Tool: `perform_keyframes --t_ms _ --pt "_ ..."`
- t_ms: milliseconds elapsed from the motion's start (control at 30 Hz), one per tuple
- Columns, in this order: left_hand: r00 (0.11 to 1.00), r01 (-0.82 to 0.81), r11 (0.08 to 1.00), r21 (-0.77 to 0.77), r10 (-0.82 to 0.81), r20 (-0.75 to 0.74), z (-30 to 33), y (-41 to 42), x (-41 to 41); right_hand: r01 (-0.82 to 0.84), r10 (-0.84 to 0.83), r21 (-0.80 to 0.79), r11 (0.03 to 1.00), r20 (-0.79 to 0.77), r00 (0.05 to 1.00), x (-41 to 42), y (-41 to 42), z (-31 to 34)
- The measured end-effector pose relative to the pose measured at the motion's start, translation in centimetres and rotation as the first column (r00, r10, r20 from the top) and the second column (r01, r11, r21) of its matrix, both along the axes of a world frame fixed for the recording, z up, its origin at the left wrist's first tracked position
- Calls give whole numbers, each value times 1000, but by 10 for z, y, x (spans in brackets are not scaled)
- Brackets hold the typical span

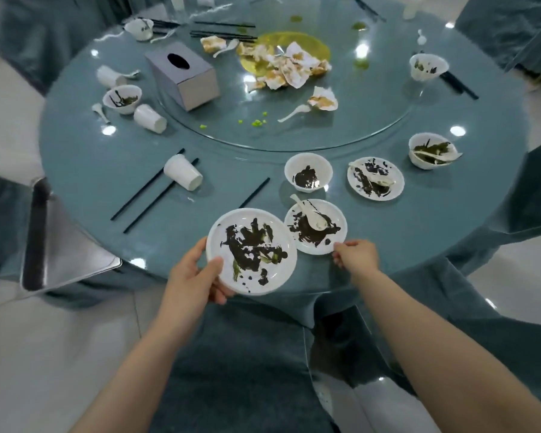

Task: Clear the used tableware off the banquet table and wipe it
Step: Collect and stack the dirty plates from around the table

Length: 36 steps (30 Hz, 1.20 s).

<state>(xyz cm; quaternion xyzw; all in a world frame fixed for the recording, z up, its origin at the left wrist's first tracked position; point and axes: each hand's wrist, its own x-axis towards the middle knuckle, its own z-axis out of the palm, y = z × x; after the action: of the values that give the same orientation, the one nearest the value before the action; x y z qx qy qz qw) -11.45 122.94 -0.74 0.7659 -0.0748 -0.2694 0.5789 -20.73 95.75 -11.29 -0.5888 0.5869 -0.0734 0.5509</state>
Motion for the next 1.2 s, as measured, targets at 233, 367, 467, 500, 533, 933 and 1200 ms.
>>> perform_keyframes --t_ms 233,367,467,500,533,933,1200 --pt "990 -142 990 3 142 -8 -2 -20 -50 -272 285 -217 938 30 958 -7 -21 24" --pt "982 -188 982 -12 187 -16 -2 -34 -65 -400 416 -373 837 -43 909 -16 -34 43" --pt "971 -237 971 -27 237 -3 -2 -42 -73 -473 477 -472 744 -121 871 -23 -41 50" --pt "966 -257 966 -32 257 0 -1 -43 -76 -490 493 -486 724 -134 860 -26 -41 51" --pt "961 -276 960 -36 276 0 -1 -45 -78 -499 503 -498 710 -138 853 -29 -42 50" --pt "952 -304 953 -5 304 41 -9 -69 -86 -235 329 -273 933 381 864 -60 -53 78" --pt "969 -245 969 -20 245 10 -6 -80 -89 -405 384 -34 914 401 832 -68 -33 95"
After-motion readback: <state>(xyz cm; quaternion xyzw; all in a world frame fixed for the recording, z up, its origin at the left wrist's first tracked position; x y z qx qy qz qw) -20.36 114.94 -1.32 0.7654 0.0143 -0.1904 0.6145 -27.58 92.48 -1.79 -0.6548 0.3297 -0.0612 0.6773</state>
